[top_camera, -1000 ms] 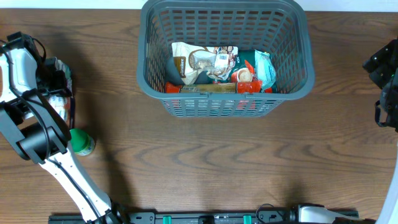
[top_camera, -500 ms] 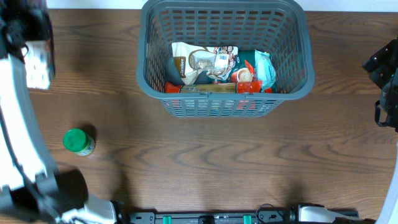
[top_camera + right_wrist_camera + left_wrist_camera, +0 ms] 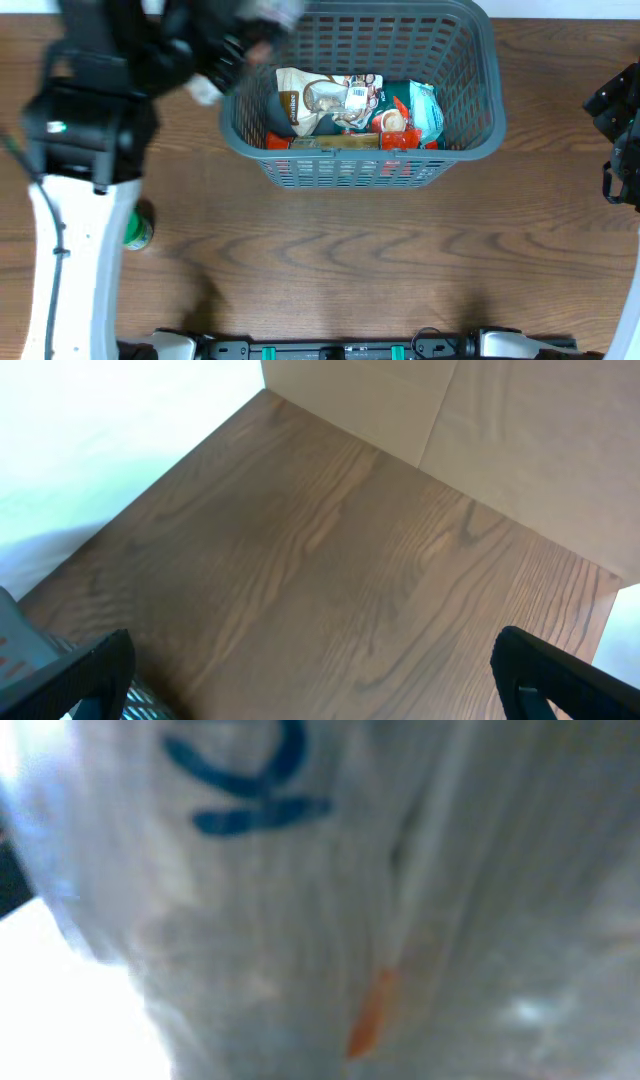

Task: Pack container
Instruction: 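Lift the tissue pack into the basket and release it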

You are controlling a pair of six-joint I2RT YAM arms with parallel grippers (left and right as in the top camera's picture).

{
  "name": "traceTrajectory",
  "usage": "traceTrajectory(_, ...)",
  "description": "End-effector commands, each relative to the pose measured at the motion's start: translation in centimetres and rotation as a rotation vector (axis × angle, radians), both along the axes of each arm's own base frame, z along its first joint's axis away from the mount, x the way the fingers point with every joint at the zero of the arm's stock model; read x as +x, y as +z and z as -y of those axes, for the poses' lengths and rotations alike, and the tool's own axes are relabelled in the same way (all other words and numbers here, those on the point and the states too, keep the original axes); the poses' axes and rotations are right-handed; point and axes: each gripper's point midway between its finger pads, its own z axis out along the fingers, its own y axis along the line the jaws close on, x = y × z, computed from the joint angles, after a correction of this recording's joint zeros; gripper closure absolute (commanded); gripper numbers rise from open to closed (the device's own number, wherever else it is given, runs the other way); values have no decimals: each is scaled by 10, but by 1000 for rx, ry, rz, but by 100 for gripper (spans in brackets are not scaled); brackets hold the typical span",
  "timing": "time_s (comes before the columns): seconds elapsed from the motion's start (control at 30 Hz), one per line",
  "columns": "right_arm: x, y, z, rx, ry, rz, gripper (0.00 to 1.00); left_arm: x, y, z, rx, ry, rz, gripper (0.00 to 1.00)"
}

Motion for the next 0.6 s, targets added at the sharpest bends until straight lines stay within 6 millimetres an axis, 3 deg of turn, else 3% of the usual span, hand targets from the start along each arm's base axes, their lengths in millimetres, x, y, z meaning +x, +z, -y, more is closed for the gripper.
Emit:
traceTrajectory(0.0, -3, 1, 3, 1, -20, 9, 1, -11, -15, 42, 86, -175, 44, 94)
traceTrajectory(0.13, -3, 1, 3, 1, -20, 9, 1, -15, -49, 84, 139, -290, -15, 94)
traceTrajectory(0.3, -3, 1, 3, 1, -20, 9, 1, -9, -92, 120, 174, -361, -105, 94)
traceTrajectory(0.57, -3, 1, 3, 1, -20, 9, 1, 18, -175, 139, 256, -351, -285, 94)
